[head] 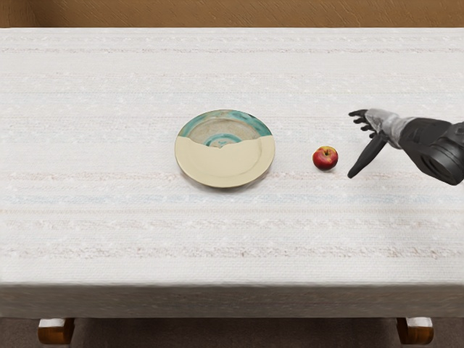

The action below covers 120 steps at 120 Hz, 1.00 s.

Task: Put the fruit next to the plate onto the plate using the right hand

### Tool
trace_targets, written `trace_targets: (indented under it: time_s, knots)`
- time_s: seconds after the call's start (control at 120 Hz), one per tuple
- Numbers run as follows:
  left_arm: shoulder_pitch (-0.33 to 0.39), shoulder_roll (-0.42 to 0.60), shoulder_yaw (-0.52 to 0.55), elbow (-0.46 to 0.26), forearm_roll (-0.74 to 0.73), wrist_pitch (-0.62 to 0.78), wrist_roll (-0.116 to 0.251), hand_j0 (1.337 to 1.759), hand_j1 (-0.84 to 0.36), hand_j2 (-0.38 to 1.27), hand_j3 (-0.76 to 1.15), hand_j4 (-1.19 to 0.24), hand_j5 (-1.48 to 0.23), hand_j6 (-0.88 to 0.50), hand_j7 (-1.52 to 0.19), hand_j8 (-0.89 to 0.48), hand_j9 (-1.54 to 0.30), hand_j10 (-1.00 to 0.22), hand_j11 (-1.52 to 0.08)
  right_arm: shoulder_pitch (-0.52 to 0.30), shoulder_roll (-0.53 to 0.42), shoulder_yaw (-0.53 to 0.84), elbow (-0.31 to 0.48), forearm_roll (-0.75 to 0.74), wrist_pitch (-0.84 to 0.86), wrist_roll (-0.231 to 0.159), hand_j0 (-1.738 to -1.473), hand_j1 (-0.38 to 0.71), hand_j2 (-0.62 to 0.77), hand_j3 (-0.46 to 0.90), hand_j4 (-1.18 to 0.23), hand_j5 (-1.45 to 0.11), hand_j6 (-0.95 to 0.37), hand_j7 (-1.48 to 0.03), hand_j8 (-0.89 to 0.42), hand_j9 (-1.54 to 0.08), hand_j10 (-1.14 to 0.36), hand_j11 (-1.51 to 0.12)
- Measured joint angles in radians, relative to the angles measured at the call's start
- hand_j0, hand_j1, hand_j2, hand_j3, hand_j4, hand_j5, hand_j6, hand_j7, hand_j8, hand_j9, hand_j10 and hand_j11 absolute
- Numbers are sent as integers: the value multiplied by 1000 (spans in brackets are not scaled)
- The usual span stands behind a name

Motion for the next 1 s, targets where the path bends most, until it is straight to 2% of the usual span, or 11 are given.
trace_targets:
  time_s: [0.108, 0.233, 0.917, 0.942, 0.95, 0.967, 1.0]
  knots:
    - [0, 0, 0, 0, 0, 0, 0, 1658, 341, 2, 0, -7, -9, -7, -9, -7, -9, -7, -9, -11, 48, 0, -56, -3, -9, 4, -1658, -238, -17, 0, -96, -122, -97, -121, -96, -122, -96, -122]
    - [0, 0, 0, 0, 0, 0, 0, 1658, 341, 2, 0, -7, -9, -7, -9, -7, -9, -7, -9, -20, 71, -7, -80, -9, -29, 6, -1658, -179, -27, 0, -145, -186, -146, -185, -145, -185, -144, -185]
    - [0, 0, 0, 0, 0, 0, 0, 1658, 341, 2, 0, -7, -9, -7, -9, -7, -9, -7, -9, -24, 125, -12, -90, -15, -39, 7, -1658, 77, -69, 0, -358, -463, -358, -463, -358, -463, -356, -461]
    - [0, 0, 0, 0, 0, 0, 0, 1658, 341, 2, 0, -7, -9, -7, -9, -7, -9, -7, -9, -25, 130, -12, -90, -16, -39, 7, -1658, 85, -71, 0, -367, -467, -365, -471, -368, -466, -284, -554]
    - [0, 0, 0, 0, 0, 0, 0, 1658, 341, 2, 0, -7, -9, -7, -9, -7, -9, -7, -9, -25, 131, -13, -90, -17, -40, 6, -1658, 88, -71, 0, -372, -467, -367, -474, -373, -466, -239, -655]
    - [0, 0, 0, 0, 0, 0, 0, 1658, 341, 2, 0, -7, -9, -7, -9, -7, -9, -7, -9, -25, 133, -13, -91, -17, -40, 5, -1658, 94, -72, 0, -379, -471, -372, -481, -380, -469, -185, -748]
    - [0, 0, 0, 0, 0, 0, 0, 1658, 341, 2, 0, -7, -9, -7, -9, -7, -9, -7, -9, -25, 136, -13, -90, -17, -39, 6, -1658, 107, -74, 0, -390, -486, -383, -495, -391, -484, -232, -758]
